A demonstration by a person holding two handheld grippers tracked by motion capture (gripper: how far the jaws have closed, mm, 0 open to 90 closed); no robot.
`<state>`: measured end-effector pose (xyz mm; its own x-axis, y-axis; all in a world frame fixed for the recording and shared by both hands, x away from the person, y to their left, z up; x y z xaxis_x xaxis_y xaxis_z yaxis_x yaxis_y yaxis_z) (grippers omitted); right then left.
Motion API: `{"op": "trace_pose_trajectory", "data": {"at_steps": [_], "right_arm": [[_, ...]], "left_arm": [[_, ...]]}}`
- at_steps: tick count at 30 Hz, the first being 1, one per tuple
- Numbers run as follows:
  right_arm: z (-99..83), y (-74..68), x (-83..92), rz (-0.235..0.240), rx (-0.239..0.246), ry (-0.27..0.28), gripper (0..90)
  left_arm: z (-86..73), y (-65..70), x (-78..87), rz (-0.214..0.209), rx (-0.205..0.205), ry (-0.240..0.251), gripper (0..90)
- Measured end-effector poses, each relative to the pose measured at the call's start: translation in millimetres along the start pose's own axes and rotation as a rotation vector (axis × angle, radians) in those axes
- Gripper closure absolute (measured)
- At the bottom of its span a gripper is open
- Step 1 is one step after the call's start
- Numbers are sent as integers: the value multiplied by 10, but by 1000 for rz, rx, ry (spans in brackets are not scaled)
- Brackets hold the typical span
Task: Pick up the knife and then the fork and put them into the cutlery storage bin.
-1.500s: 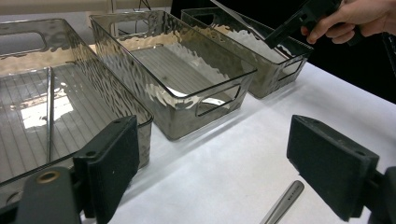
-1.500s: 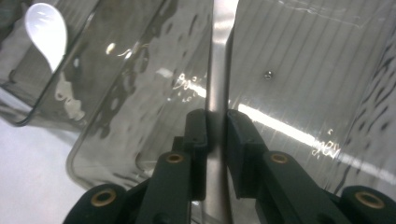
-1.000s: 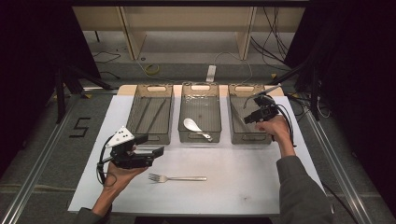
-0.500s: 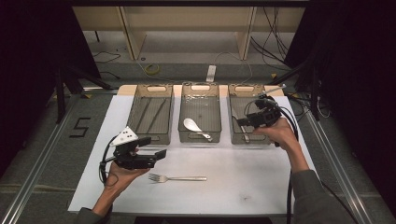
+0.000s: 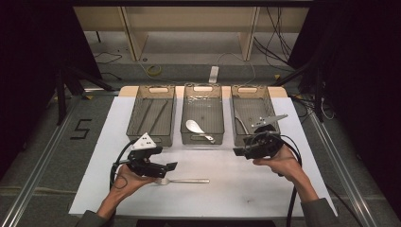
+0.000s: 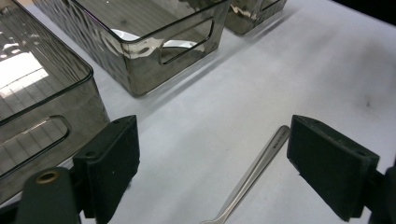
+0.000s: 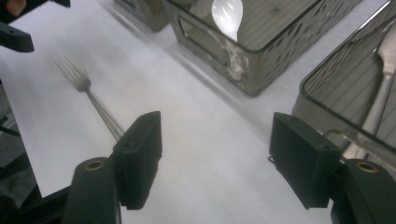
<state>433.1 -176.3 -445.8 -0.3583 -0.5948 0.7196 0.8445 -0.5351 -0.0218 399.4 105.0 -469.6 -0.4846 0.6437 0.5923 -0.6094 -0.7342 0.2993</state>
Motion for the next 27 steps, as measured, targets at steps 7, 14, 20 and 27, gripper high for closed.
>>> {"op": "trace_pose_trajectory", "data": {"at_steps": [7,14,20,27], "right_arm": [[-83,-96,-34,6,16,-2,331],[-107,-174,-65,15,30,-1,307],[-130,-254,-105,25,52,-12,301],[-143,-334,-131,42,66,-23,298]], "left_arm": [[-28,33,-58,-12,-16,-39,164],[-55,72,-97,-20,-33,-77,165],[-70,92,-130,-15,-54,-108,167],[-119,125,-192,-9,-84,-173,177]]}}
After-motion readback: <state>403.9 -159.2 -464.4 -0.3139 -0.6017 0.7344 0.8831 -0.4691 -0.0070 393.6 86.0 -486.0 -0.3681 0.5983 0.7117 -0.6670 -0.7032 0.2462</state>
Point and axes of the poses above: each handheld gripper's, and its own axes: x roughly backward along the jaws, z roughly out of its top, y roughly to its right, the point moved 8 cm from there along -x, roughly forward along the jaws, and after that the axes turned 13 degrees about x, right-handed, at the moved point
